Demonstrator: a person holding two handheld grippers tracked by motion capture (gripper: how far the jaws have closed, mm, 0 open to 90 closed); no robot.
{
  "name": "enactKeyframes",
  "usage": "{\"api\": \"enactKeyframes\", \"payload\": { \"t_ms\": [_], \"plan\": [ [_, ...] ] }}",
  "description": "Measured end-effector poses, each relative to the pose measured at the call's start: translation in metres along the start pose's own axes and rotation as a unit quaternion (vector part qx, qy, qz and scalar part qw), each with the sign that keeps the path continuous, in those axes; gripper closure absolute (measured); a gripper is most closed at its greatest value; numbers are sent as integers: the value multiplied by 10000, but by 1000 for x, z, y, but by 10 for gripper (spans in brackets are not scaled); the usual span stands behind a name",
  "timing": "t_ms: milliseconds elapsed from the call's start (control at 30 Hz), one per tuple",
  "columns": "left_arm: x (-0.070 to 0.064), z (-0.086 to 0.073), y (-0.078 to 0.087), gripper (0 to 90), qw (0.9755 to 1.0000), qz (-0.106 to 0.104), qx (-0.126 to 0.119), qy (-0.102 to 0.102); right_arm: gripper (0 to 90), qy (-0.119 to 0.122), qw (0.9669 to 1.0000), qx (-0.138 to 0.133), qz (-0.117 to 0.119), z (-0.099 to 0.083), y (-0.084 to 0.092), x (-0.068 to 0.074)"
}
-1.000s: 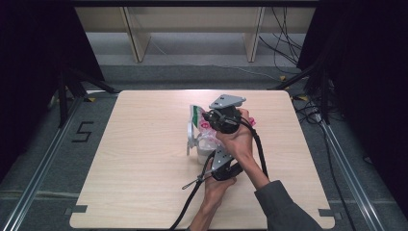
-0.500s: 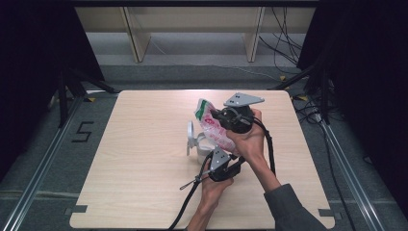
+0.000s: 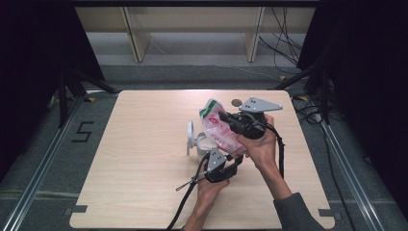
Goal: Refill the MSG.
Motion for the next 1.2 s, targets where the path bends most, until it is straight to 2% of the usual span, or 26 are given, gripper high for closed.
{"api": "enactKeyframes", "payload": {
  "t_ms": [33,67,133,167,200,233,333,367,400,433,467,500,567,667,700,733,833,867,967,1033,1067,1100,1200],
  "plan": [
    [1,-1,1,664,10000,-7,12,20,900,0,10000,0,0,0,0,0],
    [1,-1,1,650,10000,-5,19,6,900,-200,9997,-73,73,-3,2,1],
    [2,-3,2,635,10000,-38,1,4,900,-213,9997,-133,57,-6,2,0],
    [3,-4,4,617,10000,-2,58,13,900,-384,9990,-245,35,-9,4,0],
    [4,-4,4,604,10000,-5,65,23,900,-317,9990,-305,43,-11,5,-2],
    [3,-4,5,592,10000,-44,51,26,900,-439,9985,-333,20,-13,6,0],
    [2,-4,9,519,9999,-99,59,8,900,-501,9976,-484,41,-15,11,0],
    [2,-2,15,480,9999,-108,126,44,900,-483,9972,-573,69,-15,13,-1],
    [2,-2,15,456,9999,-108,126,44,900,-592,9964,-604,55,-16,15,0],
    [2,-1,17,456,9998,-161,129,42,900,-592,9964,-604,55,-16,15,0],
    [1,0,20,420,9998,-83,176,62,900,-544,9961,-688,27,-18,18,-1],
    [-1,-1,20,401,9996,-212,87,188,900,-640,9955,-698,71,-19,19,-1],
    [-1,-2,23,367,9996,-193,143,157,900,-706,9947,-740,80,-21,22,-1],
    [0,-3,25,329,9997,-102,169,165,900,-726,9947,-727,89,-24,23,0],
    [1,-3,27,329,9997,19,212,140,900,-720,9948,-712,66,-25,23,0],
    [3,-3,29,308,9996,69,235,152,900,-615,9953,-753,40,-25,23,-1],
    [6,-5,32,305,9996,41,219,188,900,-716,9944,-768,69,-26,24,-1],
    [9,-6,36,307,9995,67,252,184,900,-723,9946,-742,-15,-28,26,-2],
    [8,-6,40,303,9996,68,215,171,900,-761,9947,-694,-23,-31,28,-3],
    [8,-6,45,298,9996,0,295,-11,900,-781,9945,-703,-16,-38,29,-5],
    [8,-6,45,297,9996,0,295,-11,900,-781,9945,-703,-16,-38,29,-5],
    [8,-6,48,295,9992,8,381,-109,900,-882,9938,-677,-30,-43,31,-7],
    [10,-7,52,292,9991,29,394,-138,900,-858,9943,-625,-73,-53,35,-10]
  ]
}}
Point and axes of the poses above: each handheld gripper's, and its own axes: y roughly backward along the jaws, z roughly out of its top, x roughly to its left, the point moved 3 cm from there along -y, roughly forward along the jaws, and after that the axes turned 15 degrees about y, right-handed, at the moved point
